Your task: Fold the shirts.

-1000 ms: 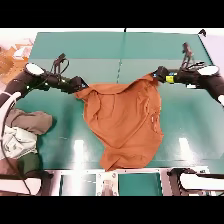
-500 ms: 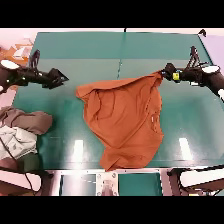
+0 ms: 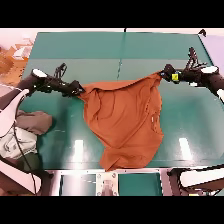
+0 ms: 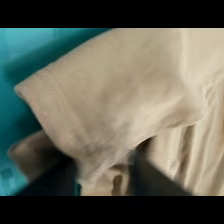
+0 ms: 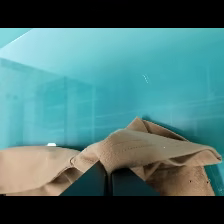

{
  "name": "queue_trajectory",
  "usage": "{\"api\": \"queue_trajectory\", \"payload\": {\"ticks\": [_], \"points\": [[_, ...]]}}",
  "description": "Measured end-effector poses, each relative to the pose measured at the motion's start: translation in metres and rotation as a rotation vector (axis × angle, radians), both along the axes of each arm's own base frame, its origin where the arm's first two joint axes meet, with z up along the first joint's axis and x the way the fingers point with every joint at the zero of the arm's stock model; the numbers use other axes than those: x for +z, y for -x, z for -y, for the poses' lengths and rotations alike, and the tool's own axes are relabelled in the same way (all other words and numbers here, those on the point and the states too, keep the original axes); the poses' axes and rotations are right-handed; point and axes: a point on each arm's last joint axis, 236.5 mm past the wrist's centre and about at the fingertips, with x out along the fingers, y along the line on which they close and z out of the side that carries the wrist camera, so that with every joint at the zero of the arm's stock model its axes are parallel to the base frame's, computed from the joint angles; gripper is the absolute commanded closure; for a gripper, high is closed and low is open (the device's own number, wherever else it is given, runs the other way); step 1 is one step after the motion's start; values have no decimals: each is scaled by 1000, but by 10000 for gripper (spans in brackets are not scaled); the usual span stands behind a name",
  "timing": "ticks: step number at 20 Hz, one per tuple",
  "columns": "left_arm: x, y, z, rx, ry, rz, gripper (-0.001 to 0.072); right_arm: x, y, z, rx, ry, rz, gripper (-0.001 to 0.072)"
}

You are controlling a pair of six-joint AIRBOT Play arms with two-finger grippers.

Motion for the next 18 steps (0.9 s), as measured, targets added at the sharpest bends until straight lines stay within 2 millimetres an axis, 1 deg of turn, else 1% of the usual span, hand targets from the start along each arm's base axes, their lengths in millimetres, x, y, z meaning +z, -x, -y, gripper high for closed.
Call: {"api": "queue_trajectory", "payload": {"ticks": [1, 3, 5, 6, 8, 9, 11, 12, 13, 14, 15, 16, 18], "points": [[-1, -1, 2, 0, -2, 3, 681, 0, 0, 0, 0, 0, 0, 697], [1, -4, 5, -13, -4, 22, 682, 0, 0, 0, 0, 1, 0, 697], [16, -16, 6, -22, -1, 73, 682, 0, 0, 0, 4, 1, 0, 697], [30, -26, 4, -22, -2, 116, 682, 2, 0, -1, 6, 0, 2, 697], [69, -54, -4, 1, -11, 235, 682, 6, -1, 0, 9, 0, 9, 697], [91, -71, -10, 29, -19, 309, 682, 8, -3, 1, 6, 2, 16, 697], [127, -99, -20, 83, -40, 435, 682, 13, -7, 4, -6, 6, 33, 697], [141, -112, -24, 112, -53, 494, 682, 15, -10, 4, -12, 8, 42, 697], [148, -121, -24, 129, -64, 535, 681, 17, -12, 4, -18, 12, 50, 697], [148, -128, -21, 135, -76, 562, 662, 17, -16, 4, -27, 16, 58, 697], [142, -134, -16, 132, -87, 576, 294, 16, -18, 3, -33, 20, 63, 697], [136, -138, -10, 128, -93, 581, 15, 15, -20, 3, -40, 23, 66, 697], [122, -141, -1, 117, -99, 576, 27, 8, -23, 2, -44, 26, 61, 696]]}}
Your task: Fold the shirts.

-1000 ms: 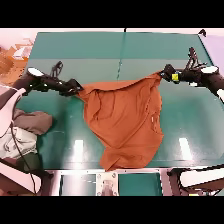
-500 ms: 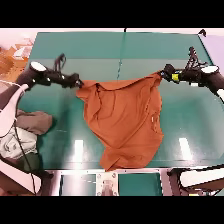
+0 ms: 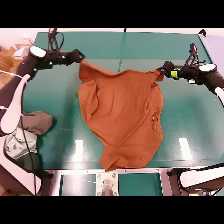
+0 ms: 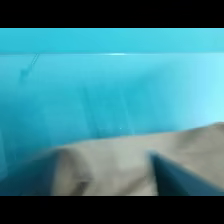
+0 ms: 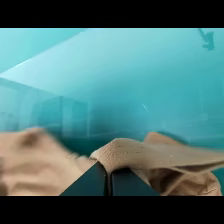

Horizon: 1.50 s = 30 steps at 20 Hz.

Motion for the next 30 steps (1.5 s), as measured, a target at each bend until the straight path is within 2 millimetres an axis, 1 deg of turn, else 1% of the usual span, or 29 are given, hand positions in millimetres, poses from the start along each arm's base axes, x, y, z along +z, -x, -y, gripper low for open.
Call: {"api": "queue_trajectory", "payload": {"ticks": [1, 3, 5, 6, 7, 9, 11, 12, 14, 16, 17, 19, 20, 21, 22, 25, 26, 27, 29, 30], "points": [[-3, -1, 0, -4, -4, -2, 26, -2, -1, 0, -2, 1, -2, 697], [-1, -1, -11, -16, -3, -13, 28, -5, -1, 4, -6, 4, -8, 696], [-5, 9, -31, -56, -3, -73, 29, -8, 3, 8, 2, -6, -26, 696], [-9, 18, -42, -75, -3, -118, 28, -9, 6, 10, 7, -12, -36, 696], [-19, 31, -55, -95, -16, -183, 29, -10, 8, 12, 11, -16, -43, 697], [-49, 62, -74, -130, -38, -336, 29, -12, 13, 13, 24, -26, -59, 697], [-78, 93, -76, -161, -34, -473, 29, -13, 14, 14, 28, -31, -65, 696], [-92, 103, -75, -165, -34, -517, 29, -13, 15, 14, 29, -32, -67, 697], [-117, 123, -62, -186, -34, -586, 29, -13, 17, 13, 37, -37, -73, 696], [-135, 135, -44, -203, -35, -615, 43, -13, 17, 13, 36, -37, -74, 696], [-139, 138, -36, -207, -37, -615, 105, -14, 17, 13, 37, -37, -74, 696], [-148, 140, -22, -213, -46, -609, 111, -14, 18, 13, 40, -39, -76, 697], [-151, 140, -18, -212, -53, -604, 293, -14, 18, 13, 40, -39, -76, 697], [-156, 139, -15, -203, -65, -597, 626, -13, 18, 13, 40, -39, -76, 697], [-162, 139, -15, -198, -78, -596, 683, -14, 18, 13, 40, -39, -76, 697], [-164, 139, -17, -205, -98, -590, 683, -13, 18, 13, 40, -39, -75, 698], [-163, 140, -24, -211, -114, -597, 683, -12, 16, 15, 37, -38, -72, 698], [-160, 144, -36, -208, -137, -615, 683, -8, 13, 19, 30, -35, -61, 698], [-150, 153, -65, -183, -191, -659, 683, 5, -1, 32, 5, -27, -25, 698], [-139, 159, -76, -167, -188, -684, 683, 14, -12, 42, -17, -27, -1, 699]]}}
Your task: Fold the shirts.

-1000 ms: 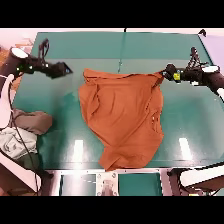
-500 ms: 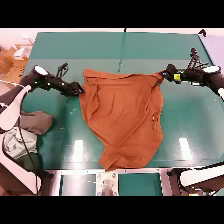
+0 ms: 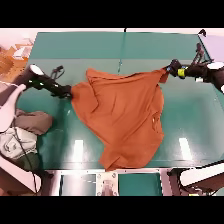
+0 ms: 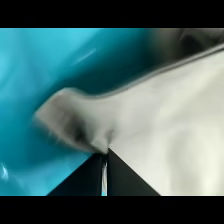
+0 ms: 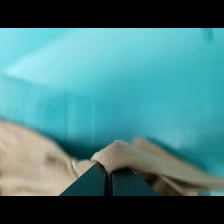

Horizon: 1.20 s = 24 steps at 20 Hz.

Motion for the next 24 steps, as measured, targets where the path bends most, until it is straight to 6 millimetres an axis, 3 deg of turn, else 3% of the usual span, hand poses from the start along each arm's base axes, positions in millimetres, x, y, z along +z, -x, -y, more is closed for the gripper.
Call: {"api": "queue_trajectory", "payload": {"ticks": [4, 6, 8, 10, 11, 12, 13, 14, 15, 18, 20, 24], "points": [[34, 17, -30, 78, -52, -58, 683, 37, -54, 34, -78, -21, 99, 699], [39, 18, -34, 127, -71, -72, 683, 52, -79, 43, -98, -42, 144, 699], [42, 19, -26, 151, -70, -76, 682, 54, -95, 48, -113, -60, 162, 699], [33, 27, -10, 143, -72, -100, 681, 41, -101, 49, -119, -78, 141, 678], [28, 29, -2, 138, -72, -103, 681, 30, -100, 47, -113, -85, 121, 439], [21, 32, 6, 134, -78, -105, 679, 22, -99, 46, -107, -90, 102, 362], [16, 32, 12, 133, -80, -98, 574, 13, -96, 44, -94, -92, 80, 483], [14, 29, 15, 139, -82, -81, 263, 8, -91, 45, -81, -96, 61, 595], [12, 27, 15, 146, -85, -72, 160, 6, -86, 49, -71, -104, 42, 591], [11, 22, 11, 163, -85, -55, 159, 9, -60, 62, -25, -129, -19, 697], [19, 12, -3, 190, -84, -30, 159, 11, -37, 69, 4, -147, -87, 698], [50, -10, -44, 271, -48, 16, 159, -7, 30, 68, 58, -86, -326, 700]]}}
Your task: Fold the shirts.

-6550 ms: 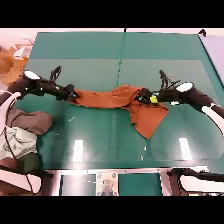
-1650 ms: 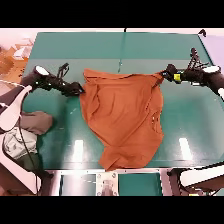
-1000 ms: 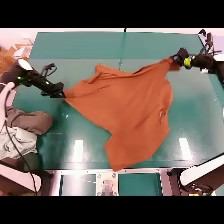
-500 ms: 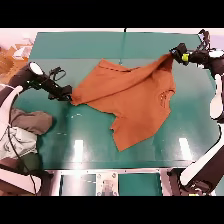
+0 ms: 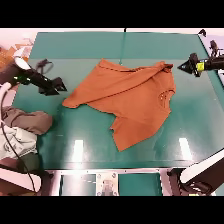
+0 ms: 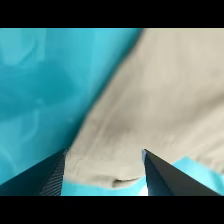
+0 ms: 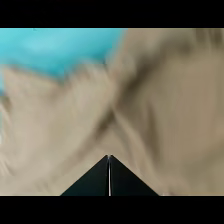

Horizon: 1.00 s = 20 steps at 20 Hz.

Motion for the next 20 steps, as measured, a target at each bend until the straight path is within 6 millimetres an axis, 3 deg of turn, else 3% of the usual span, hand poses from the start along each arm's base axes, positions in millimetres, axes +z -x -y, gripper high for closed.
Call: {"api": "queue_trajectory", "payload": {"ticks": [3, 7, 8, 9, 10, 12, 15, 19, 20], "points": [[18, -6, -27, 34, 31, 27, 159, -9, 60, -10, 10, 27, -141, 700], [25, 1, -46, 16, 49, 30, 159, -20, 157, -35, -50, 28, -242, 678], [26, 4, -44, -1, 60, 22, 159, -27, 185, -46, -66, 21, -265, 534], [27, 8, -44, -15, 69, 15, 160, -36, 210, -55, -81, 18, -286, 317], [27, 10, -46, -22, 67, 11, 159, -48, 233, -65, -97, 10, -309, 229], [28, 15, -45, -40, 77, -3, 159, -72, 272, -90, -114, -44, -367, 230], [29, 18, -44, -51, 85, -12, 159, -107, 305, -117, -185, -119, -419, 242], [30, 19, -42, -57, 93, -12, 159, -132, 310, -143, -253, -164, -402, 244], [30, 19, -42, -56, 93, -11, 159, -135, 307, -148, -258, -157, -383, 343]]}}
